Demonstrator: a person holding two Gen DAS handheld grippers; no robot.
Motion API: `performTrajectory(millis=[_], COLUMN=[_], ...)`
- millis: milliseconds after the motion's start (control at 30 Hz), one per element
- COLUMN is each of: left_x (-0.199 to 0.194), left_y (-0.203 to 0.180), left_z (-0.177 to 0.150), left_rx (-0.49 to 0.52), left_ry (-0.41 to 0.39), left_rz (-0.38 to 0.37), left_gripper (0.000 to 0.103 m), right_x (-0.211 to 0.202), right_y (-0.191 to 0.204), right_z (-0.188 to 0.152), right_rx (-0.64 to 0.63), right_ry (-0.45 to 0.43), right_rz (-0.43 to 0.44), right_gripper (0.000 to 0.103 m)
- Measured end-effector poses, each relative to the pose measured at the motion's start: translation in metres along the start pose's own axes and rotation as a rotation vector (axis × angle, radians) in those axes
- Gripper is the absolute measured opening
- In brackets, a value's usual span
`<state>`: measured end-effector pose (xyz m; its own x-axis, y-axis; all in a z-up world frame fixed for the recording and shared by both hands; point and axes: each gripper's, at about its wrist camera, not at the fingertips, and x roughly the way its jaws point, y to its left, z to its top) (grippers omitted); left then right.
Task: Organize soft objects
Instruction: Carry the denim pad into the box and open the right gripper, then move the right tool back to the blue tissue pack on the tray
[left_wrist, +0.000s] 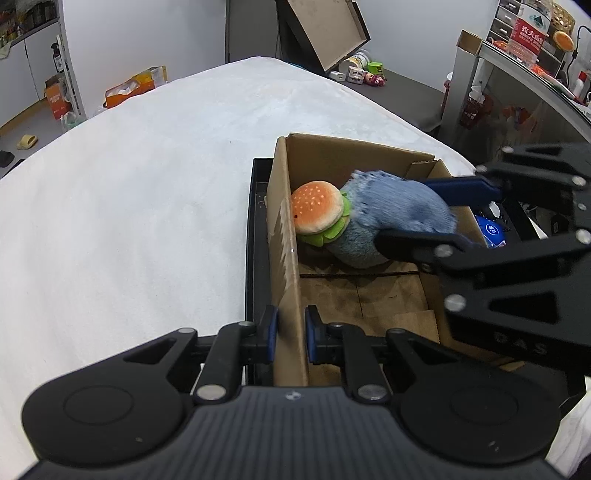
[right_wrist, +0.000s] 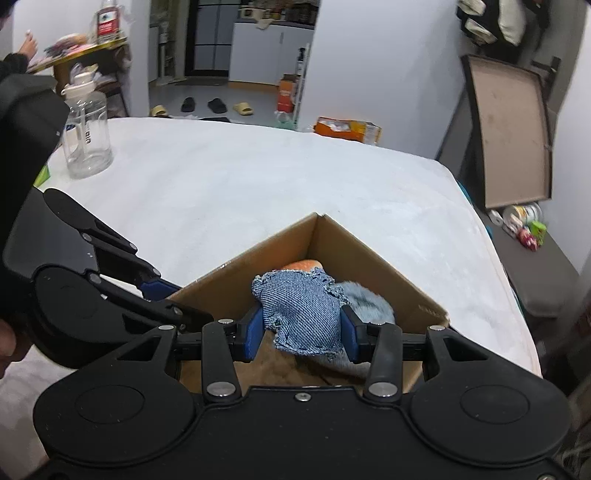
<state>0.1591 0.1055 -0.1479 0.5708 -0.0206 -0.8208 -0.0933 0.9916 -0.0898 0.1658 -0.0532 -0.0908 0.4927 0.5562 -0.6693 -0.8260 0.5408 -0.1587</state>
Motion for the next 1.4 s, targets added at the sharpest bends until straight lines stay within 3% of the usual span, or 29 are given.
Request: performTrajectory(millis=[267, 500, 633, 700, 967, 1033, 1267, 1400], left_x=[0.004, 0.008, 0.008, 0.009, 0.009, 0.009, 0.005, 0.002], left_y=[0.001, 0.004, 0.003, 0.004, -0.002, -0.003, -0.010, -0.018], left_z=[0.001, -0.001, 0.000, 0.000, 0.000, 0.001, 0.004, 0.005], left_rx=[-0.017, -0.024, -0.018, -0.022, -0.001, 0.002, 0.020, 0.043], left_ry=[0.017, 0.035, 0.036, 0.037, 0.041, 0.042, 0.029, 0.020], left_rz=[0.006, -0.003, 0.000, -0.001, 0.021, 0.033, 0.034, 0.036], left_gripper=[0.015, 0.015, 0.015, 0.015, 0.019, 0.023, 0.051, 0.059], right_x=[0.018, 0.032, 0.033, 0.030, 0.015, 0.008, -0.023, -0.038], right_y=[0.002, -0.005, -0.013, -0.018, -0.029, -0.031, -0.040, -0.048], right_z=[0.009, 0.005, 0.004, 0.003, -0.006, -0.008, -0.024, -0.034], right_rx=[-0.053, 0.023, 0.070, 0.093, 0.152, 0.159, 0.220, 0.263], right_ry=[0.004, 0.059, 0.092, 0.096, 0.091, 0.084, 0.054, 0.036], right_rz=[0.063, 0.156, 0.165, 0.175, 0.149, 0.137, 0.059, 0.009], right_gripper=[0.046, 0.053, 0.061, 0.071, 0.074, 0.074, 0.074, 0.074])
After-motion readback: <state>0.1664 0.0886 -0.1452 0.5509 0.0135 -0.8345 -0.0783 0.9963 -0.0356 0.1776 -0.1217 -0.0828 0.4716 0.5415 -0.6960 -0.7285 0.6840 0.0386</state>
